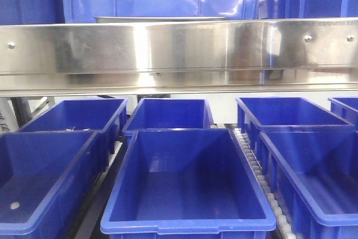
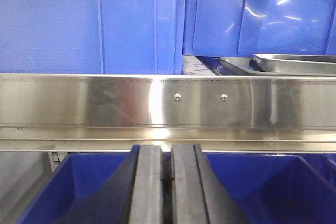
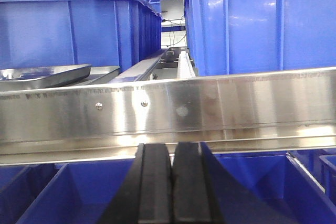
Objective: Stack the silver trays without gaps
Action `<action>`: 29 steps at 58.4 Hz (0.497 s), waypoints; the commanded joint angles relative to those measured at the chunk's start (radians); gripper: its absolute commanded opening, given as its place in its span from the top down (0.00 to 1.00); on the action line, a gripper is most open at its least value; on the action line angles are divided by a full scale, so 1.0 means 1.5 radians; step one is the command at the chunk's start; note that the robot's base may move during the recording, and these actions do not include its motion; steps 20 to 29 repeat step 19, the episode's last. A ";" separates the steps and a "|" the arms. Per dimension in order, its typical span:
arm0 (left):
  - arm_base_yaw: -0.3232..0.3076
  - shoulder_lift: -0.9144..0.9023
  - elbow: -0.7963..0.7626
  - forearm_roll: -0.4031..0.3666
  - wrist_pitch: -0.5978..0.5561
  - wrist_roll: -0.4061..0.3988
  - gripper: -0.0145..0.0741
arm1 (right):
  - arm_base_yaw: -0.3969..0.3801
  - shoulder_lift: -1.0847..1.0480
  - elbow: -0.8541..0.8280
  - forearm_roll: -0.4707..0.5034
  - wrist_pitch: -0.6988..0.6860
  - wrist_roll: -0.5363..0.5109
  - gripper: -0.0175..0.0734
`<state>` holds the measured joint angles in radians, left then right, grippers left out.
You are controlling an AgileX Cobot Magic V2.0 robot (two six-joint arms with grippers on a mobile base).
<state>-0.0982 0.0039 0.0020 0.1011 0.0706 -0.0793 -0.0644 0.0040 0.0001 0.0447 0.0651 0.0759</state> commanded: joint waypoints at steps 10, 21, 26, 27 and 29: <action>0.002 -0.003 -0.001 -0.003 -0.008 0.000 0.85 | -0.003 -0.003 0.000 0.003 -0.013 -0.003 0.90; 0.002 -0.003 -0.001 -0.003 -0.008 0.000 0.85 | -0.003 -0.003 0.000 0.003 -0.013 -0.003 0.90; 0.002 -0.003 -0.001 -0.003 -0.008 0.000 0.85 | -0.003 -0.003 0.000 0.003 -0.013 -0.003 0.90; 0.002 -0.003 -0.001 -0.003 -0.008 0.000 0.85 | -0.003 -0.003 0.000 0.003 -0.013 -0.003 0.90; 0.002 -0.003 -0.001 -0.003 -0.008 0.000 0.85 | -0.003 -0.003 0.000 0.003 -0.013 -0.003 0.90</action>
